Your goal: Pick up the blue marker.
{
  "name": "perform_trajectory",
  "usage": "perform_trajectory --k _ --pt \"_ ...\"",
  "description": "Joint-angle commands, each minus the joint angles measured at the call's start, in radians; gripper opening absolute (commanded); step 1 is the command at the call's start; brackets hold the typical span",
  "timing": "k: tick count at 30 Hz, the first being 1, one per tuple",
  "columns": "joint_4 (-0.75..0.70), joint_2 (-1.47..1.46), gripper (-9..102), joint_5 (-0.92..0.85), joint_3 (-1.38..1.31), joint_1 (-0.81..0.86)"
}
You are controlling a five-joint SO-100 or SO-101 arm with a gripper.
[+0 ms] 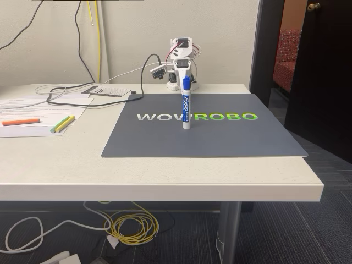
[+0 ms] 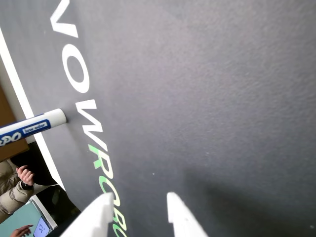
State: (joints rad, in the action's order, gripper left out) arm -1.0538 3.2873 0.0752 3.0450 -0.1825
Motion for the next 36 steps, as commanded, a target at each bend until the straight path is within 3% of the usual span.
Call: perform_trajectory --k 1,21,28,36 --pt "0.011 0.061 14 0.003 -0.003 0.008" --pt "0.043 0.061 14 -0.002 -0.003 0.037" --pt "0.298 0.061 14 -0.54 -0.006 -0.02" --pt "0.486 0.035 14 -0.857 -0.005 -0.008"
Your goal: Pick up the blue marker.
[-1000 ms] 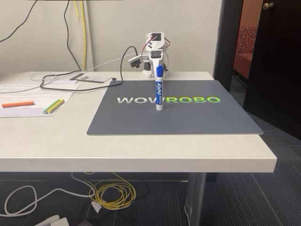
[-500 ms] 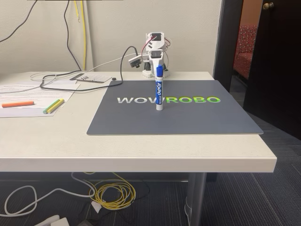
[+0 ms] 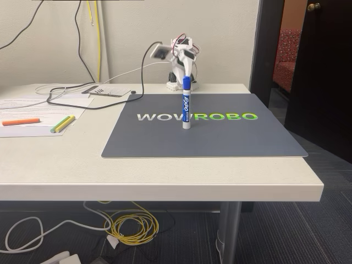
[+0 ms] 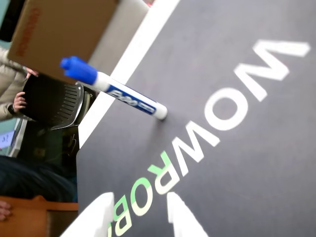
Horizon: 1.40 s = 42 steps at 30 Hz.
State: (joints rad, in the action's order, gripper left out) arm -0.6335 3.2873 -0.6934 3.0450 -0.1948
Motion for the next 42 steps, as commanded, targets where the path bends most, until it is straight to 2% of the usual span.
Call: perform_trajectory --k 1,5,10,17,27,32,37,42 --pt "0.087 0.011 14 -0.129 -0.009 0.006" --pt "0.173 -0.17 14 -0.275 -0.08 0.012" --pt "0.201 -0.491 14 -0.462 -0.281 0.02" --pt "0.525 -0.83 14 -0.618 -0.31 0.026" --pt "0.851 -1.276 12 -0.661 -0.42 0.025" --pt "1.065 -1.48 13 -0.663 -0.456 0.018" --pt "1.138 -1.588 13 -0.653 -0.511 0.02" --pt "1.313 -1.715 14 -0.646 -0.532 0.014"
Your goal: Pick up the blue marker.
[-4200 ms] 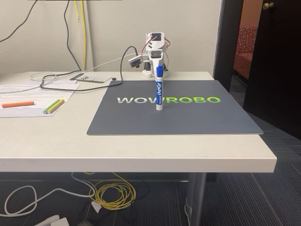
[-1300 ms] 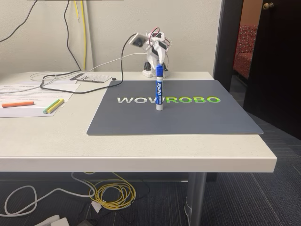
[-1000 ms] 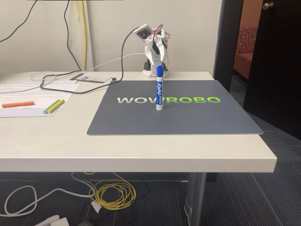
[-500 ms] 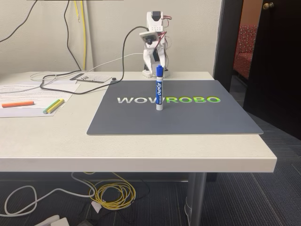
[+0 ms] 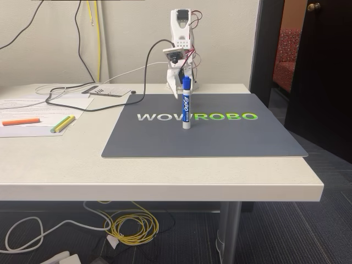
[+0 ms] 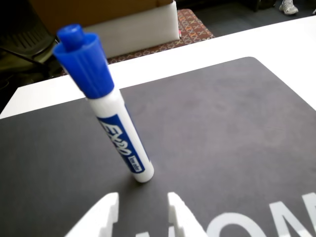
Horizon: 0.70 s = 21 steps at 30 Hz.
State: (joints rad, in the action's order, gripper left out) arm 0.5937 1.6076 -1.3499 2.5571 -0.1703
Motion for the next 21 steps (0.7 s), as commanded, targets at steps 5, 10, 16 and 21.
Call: perform_trajectory --k 5,10,16,21 --pt "0.121 -0.063 20 0.02 -0.064 -0.02" --pt "0.098 -0.072 22 0.031 -0.107 -0.025" --pt "0.103 -0.13 22 0.023 -0.169 -0.034" --pt "0.095 -0.156 22 0.02 -0.212 -0.041"
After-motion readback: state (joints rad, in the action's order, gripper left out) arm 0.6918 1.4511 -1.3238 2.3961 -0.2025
